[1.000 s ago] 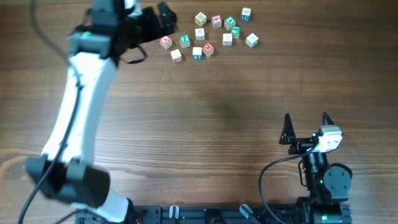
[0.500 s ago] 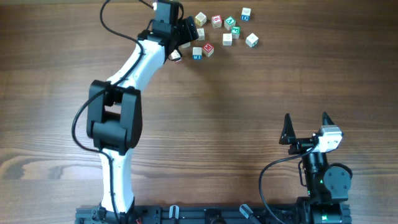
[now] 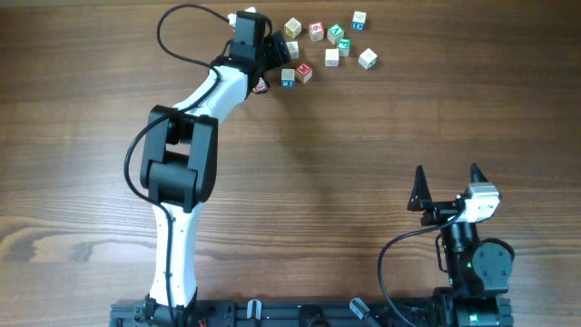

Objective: Form a circle
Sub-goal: 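Reach the left gripper into the block cluster and grasp the green Z block, then carry the green Z block left and lower it onto the table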

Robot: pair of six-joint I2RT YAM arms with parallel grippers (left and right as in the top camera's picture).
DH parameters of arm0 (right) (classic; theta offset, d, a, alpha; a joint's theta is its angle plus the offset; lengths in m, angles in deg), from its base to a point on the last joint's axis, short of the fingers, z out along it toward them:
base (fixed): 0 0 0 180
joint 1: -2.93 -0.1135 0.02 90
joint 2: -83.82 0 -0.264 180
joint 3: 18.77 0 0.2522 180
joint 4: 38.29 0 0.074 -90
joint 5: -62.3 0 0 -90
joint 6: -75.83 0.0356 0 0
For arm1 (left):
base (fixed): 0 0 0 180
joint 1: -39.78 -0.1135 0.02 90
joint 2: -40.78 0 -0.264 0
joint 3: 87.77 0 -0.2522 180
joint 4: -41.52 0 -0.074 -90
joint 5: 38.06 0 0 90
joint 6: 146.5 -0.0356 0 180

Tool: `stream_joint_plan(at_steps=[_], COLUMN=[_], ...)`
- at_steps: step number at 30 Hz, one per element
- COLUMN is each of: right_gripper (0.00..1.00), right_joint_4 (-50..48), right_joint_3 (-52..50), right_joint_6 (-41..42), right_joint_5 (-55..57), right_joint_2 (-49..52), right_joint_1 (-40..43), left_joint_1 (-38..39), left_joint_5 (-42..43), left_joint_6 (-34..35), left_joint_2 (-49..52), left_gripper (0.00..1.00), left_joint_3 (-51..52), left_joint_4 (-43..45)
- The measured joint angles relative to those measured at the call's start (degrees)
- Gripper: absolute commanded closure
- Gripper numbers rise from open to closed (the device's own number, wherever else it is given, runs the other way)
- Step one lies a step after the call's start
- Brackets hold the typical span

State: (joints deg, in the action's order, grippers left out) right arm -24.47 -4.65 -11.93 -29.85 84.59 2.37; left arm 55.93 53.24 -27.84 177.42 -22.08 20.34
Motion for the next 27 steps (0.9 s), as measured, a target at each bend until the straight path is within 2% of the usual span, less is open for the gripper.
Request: stream_joint_plan(at_steps=[3,10,16,21,23,27], right_gripper=[0.0,0.0,0.0,0.0,0.0,0.0], right_joint_4=[0.0,0.0,0.0,0.0,0.0,0.0], right_joint_3=[0.0,0.0,0.0,0.0,0.0,0.0], right_joint_6=[0.0,0.0,0.0,0.0,0.0,0.0], right_joint_5=[0.0,0.0,0.0,0.0,0.0,0.0], right_joint_2=[0.0,0.0,0.0,0.0,0.0,0.0], right_joint_1=[0.0,0.0,0.0,0.0,0.0,0.0], left_joint_1=[0.0,0.0,0.0,0.0,0.0,0.0], left_joint_5=[-0.4,-0.6,-0.6,-0.6,-1.3,-6.7], left_joint_6=[0.1,0.3,0.3,0.4,0.4,0.3], left_joint_2=[1.1,1.3,1.2,-0.7,-4.3,-16.0], left_gripper=[0.31,0.6,0.7,0.72,0.73,0.77], left_joint_3=[-0.2,-0.2,-0.4,-0.5,-0.4,-0.5], left_joint_4=[0.3,-0.2,-2.4,-6.2,-8.6,-19.7])
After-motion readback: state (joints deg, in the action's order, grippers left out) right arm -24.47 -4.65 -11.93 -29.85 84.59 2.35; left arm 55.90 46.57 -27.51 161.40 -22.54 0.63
